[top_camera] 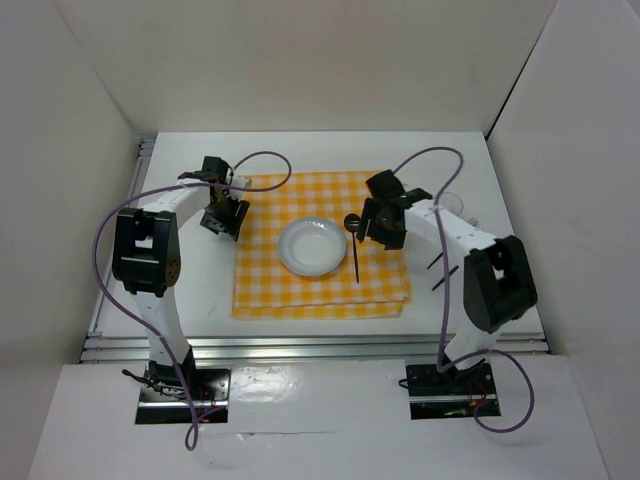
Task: Set the dinner table for one person
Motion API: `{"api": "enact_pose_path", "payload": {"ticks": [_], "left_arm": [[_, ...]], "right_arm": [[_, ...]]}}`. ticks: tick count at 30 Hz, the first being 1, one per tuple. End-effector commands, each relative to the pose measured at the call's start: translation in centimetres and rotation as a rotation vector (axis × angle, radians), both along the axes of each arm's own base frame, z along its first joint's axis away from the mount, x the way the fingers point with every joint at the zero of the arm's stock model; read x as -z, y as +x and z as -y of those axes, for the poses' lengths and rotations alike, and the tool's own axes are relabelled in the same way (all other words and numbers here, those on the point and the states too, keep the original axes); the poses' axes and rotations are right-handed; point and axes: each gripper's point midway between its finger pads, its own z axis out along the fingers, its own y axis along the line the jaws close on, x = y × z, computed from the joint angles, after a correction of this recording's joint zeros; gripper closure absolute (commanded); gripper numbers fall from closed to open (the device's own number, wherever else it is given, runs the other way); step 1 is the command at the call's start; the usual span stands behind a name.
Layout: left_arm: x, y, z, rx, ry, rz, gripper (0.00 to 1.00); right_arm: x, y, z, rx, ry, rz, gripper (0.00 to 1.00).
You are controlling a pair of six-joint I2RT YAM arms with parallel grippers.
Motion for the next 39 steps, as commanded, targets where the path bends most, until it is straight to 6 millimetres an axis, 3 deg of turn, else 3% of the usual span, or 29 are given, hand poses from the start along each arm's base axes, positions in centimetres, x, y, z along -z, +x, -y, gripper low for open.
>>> {"api": "enact_pose_path", "payload": {"ticks": [1,3,4,5,7,13,17,25,30,34,37,38,39], "left_arm": [[-2.1,0.3,0.1,0.01,-0.023,0.054,0.33],[-2.6,0.5,0.1,0.011,-0.024,0.063,0.33],[-2.7,0.5,0.1,0.011,-0.024,0.063,0.33],[-3.1,0.5,0.1,0.011,-0.025,0.075,0.33],[-3.8,0.8,0.4,0.016,-0.039,0.094,0.33],[-4.4,0.1,1.3,0.077,-0.082,0.097,0.33],[-4.2,0.1,0.8,0.067,-0.055,0.099,0.33],[-5.1,-0.6,0.3,0.069,-0.034,0.126,0.33],[-6.1,-0.7,-0.1,0.061,-0.014,0.148,0.33],[-6.2,-0.9,-0.3,0.057,-0.005,0.149,0.33],[-5.5,-1.4,-0.9,0.045,0.005,0.129,0.33],[-5.6,-1.6,-1.2,0.036,0.006,0.131,0.33],[-6.0,-1.6,-1.2,0.035,0.005,0.14,0.33]], "right_arm": [[-4.0,-1.2,6.7,0.261,-0.015,0.01,0.26],[-3.5,-2.6,9.3,0.351,0.017,-0.016,0.24],[-4.2,-2.8,11.9,0.443,0.046,0.022,0.24],[-2.7,-4.4,13.3,0.488,0.046,-0.014,0.24],[-3.0,-4.8,16.5,0.587,0.104,0.018,0.24],[-1.2,-5.8,21.0,0.702,0.048,-0.014,0.28],[0.1,-4.9,23.2,0.749,-0.013,-0.029,0.31],[3.7,-4.1,23.8,0.764,-0.045,-0.12,0.33],[6.0,-5.5,23.2,0.77,-0.04,-0.179,0.41],[7.4,-6.9,23.2,0.774,-0.059,-0.212,0.52],[7.8,-6.8,23.2,0.774,-0.058,-0.21,0.65],[8.3,-7.3,23.1,0.773,-0.062,-0.233,0.71],[8.7,-7.5,23.0,0.782,-0.061,-0.245,0.85]]}}
